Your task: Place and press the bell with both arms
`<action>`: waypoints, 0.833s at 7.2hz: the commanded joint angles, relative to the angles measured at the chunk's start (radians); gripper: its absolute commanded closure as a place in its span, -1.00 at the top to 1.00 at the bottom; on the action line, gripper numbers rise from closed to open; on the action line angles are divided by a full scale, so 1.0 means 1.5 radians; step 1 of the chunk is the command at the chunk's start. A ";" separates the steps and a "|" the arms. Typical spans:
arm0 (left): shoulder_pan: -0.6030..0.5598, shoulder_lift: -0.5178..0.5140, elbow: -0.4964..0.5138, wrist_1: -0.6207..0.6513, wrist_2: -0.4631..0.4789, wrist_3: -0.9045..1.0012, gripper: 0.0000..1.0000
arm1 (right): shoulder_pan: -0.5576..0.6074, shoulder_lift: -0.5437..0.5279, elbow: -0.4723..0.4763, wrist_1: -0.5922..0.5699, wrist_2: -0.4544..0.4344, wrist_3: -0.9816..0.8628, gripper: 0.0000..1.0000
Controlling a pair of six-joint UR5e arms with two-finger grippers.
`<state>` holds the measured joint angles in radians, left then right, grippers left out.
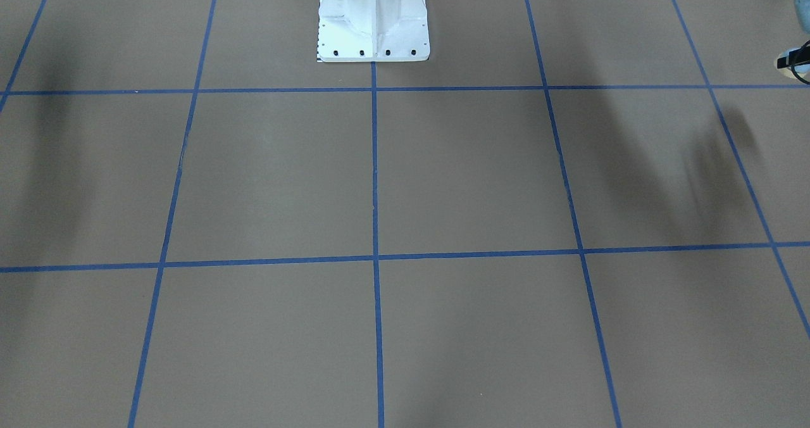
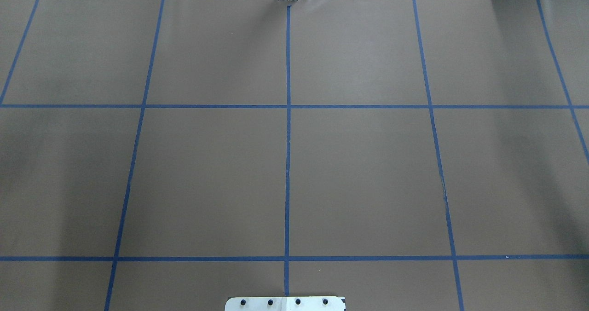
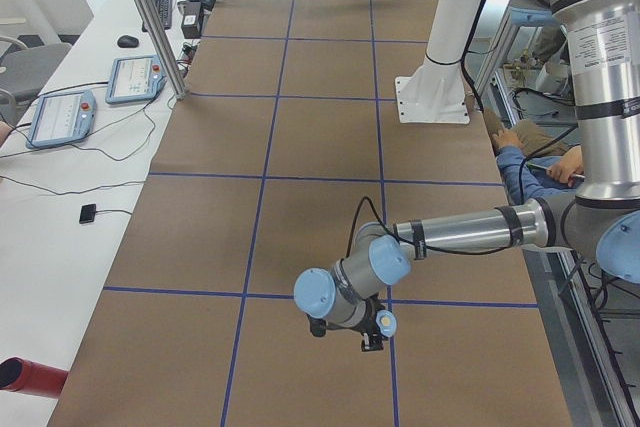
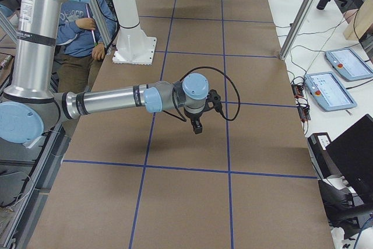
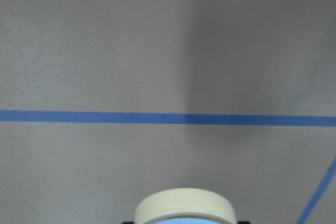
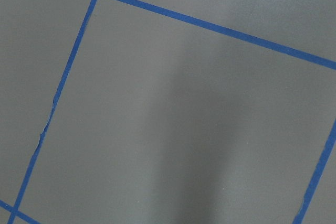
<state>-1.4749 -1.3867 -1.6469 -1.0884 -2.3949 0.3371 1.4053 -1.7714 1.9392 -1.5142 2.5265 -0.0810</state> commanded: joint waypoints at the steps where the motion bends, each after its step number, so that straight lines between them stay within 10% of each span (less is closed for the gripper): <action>1: 0.053 -0.108 -0.090 0.081 -0.011 -0.117 -1.00 | 0.001 0.003 0.001 0.002 -0.001 0.001 1.00; 6: 0.307 -0.458 -0.094 0.172 -0.091 -0.485 -1.00 | 0.000 0.009 -0.017 0.004 -0.007 0.002 1.00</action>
<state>-1.1146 -1.9552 -1.8050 -0.8394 -2.4978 -0.2646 1.4052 -1.7583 1.9263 -1.5078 2.5158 -0.0805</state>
